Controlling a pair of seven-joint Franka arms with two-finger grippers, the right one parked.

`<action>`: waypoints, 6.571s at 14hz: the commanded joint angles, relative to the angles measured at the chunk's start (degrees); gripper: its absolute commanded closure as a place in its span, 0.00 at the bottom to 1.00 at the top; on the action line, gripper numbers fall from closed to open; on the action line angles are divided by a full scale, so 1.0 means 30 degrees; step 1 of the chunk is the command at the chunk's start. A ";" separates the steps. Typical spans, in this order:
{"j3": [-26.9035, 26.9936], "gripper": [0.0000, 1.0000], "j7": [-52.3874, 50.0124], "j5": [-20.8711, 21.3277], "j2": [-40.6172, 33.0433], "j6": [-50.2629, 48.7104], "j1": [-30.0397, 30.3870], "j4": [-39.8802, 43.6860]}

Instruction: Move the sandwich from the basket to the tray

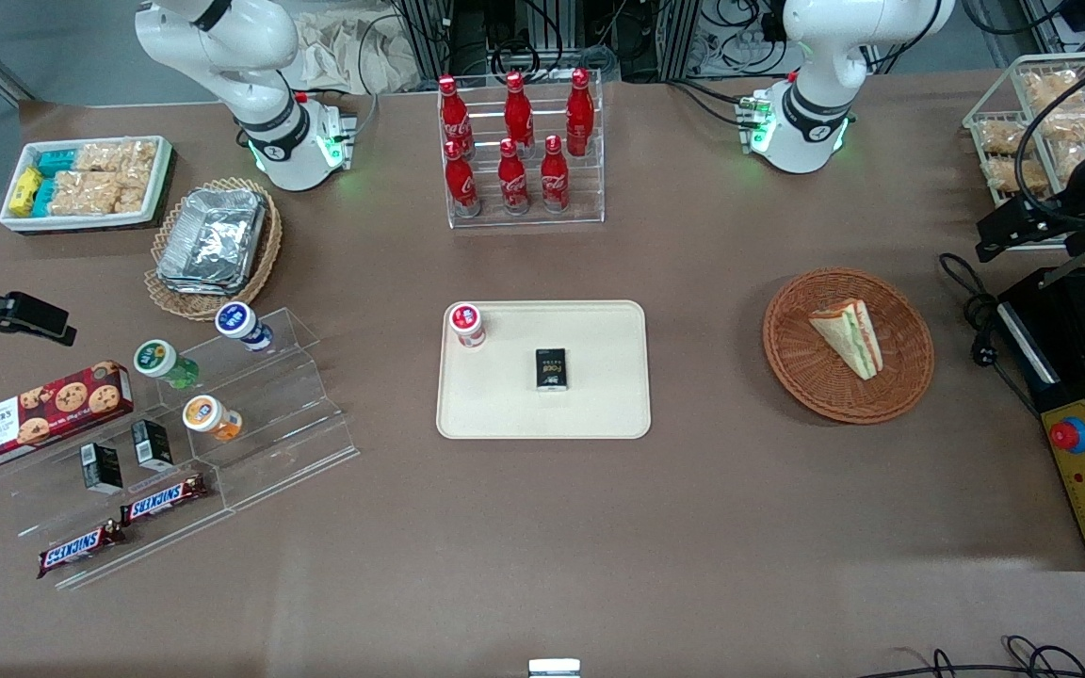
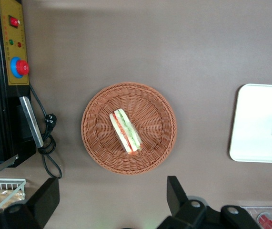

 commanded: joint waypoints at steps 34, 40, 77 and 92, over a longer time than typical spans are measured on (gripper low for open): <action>-0.0020 1.00 -1.0026 -0.0006 0.0129 1.5500 0.0129 -1.5161; -0.0108 1.00 -0.6836 -0.0122 -0.0080 0.5773 0.0012 -0.7226; -0.5470 0.00 -1.3366 0.1722 0.7831 0.5306 -0.4304 0.1602; 0.1562 0.00 0.2424 0.0519 0.1677 0.0369 -0.1598 0.0549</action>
